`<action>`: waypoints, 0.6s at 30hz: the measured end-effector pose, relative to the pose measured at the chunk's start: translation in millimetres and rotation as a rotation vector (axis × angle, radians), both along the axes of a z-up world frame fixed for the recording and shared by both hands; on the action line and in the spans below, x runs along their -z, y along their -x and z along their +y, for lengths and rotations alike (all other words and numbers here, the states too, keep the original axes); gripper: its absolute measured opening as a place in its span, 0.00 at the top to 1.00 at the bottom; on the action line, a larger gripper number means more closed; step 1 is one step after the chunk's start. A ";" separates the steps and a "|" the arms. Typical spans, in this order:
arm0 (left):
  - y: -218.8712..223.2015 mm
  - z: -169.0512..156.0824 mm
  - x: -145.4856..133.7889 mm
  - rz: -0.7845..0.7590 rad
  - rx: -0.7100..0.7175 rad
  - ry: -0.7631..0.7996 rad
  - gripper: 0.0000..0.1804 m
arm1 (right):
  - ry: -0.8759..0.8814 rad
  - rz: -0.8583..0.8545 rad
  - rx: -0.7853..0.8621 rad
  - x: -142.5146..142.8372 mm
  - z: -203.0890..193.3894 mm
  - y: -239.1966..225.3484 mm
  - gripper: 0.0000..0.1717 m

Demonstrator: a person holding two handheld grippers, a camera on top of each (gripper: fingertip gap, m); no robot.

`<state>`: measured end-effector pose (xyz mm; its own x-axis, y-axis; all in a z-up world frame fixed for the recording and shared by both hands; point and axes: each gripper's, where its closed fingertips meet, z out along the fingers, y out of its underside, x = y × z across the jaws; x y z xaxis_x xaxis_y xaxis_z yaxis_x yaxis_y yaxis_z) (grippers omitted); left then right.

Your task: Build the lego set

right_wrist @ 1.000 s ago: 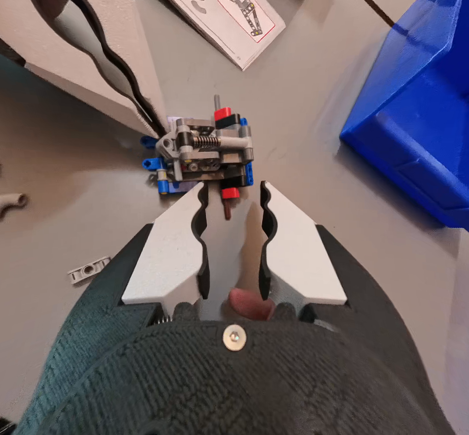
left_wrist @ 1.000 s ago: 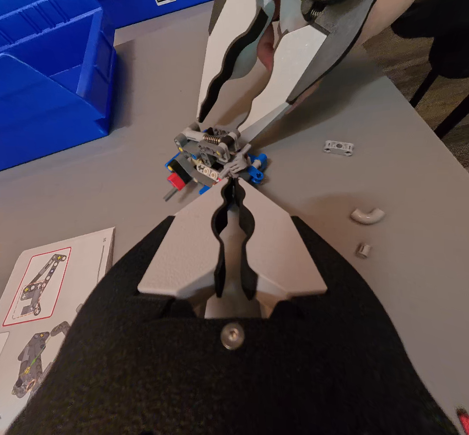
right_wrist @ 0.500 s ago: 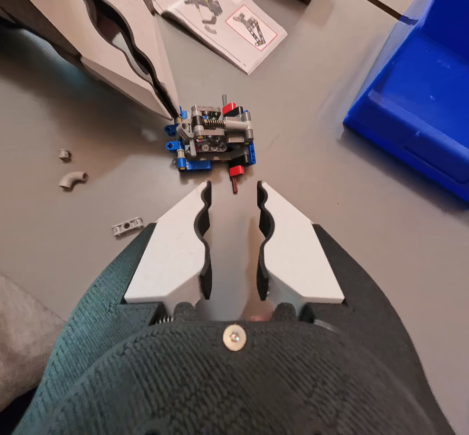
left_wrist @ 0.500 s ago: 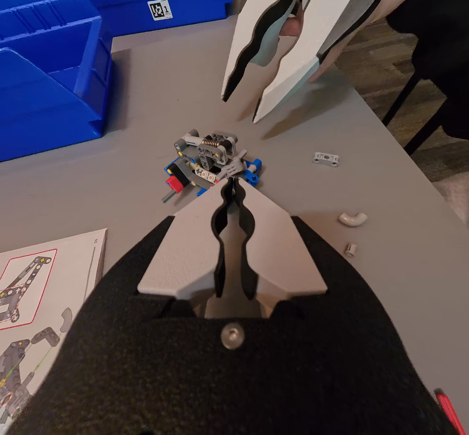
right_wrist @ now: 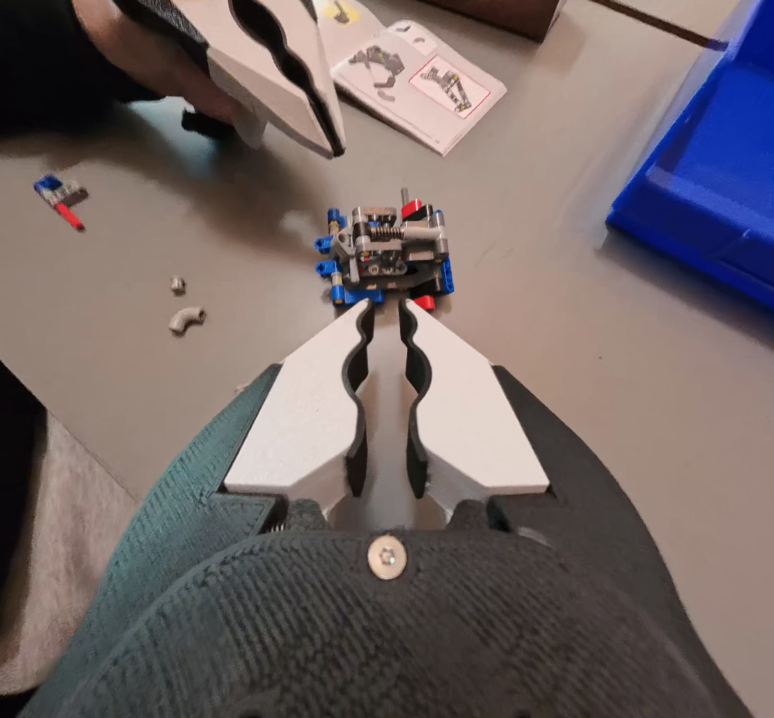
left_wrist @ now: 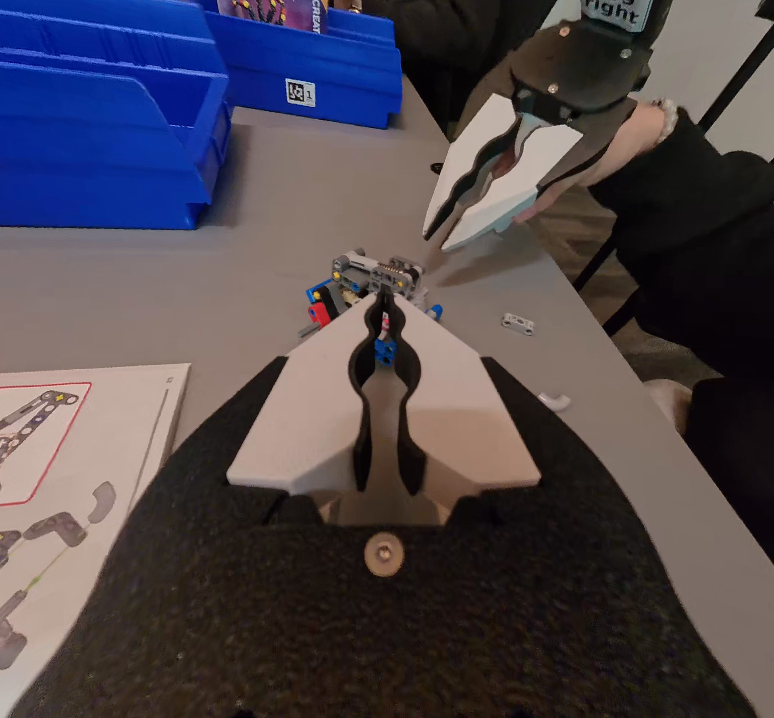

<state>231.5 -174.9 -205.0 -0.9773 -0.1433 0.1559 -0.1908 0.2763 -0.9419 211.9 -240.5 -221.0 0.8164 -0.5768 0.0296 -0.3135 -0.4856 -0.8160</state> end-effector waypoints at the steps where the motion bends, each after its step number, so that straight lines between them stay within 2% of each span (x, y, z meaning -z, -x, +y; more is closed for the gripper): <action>1: -3.3 1.4 0.1 -0.005 -0.008 -0.002 1.00 | -0.036 0.014 0.007 -0.8 2.9 -1.7 0.96; 7: -5.9 1.2 10.0 -0.019 0.027 -0.100 0.99 | -0.047 0.109 0.050 17.2 5.4 -6.5 0.91; 13: -16.3 -10.9 17.1 -0.110 0.071 -0.207 0.96 | -0.067 0.073 0.053 11.4 13.2 -11.4 0.91; 18: -14.5 -21.4 18.0 -0.075 0.170 -0.215 0.96 | -0.049 0.036 0.059 16.0 14.6 -14.9 0.93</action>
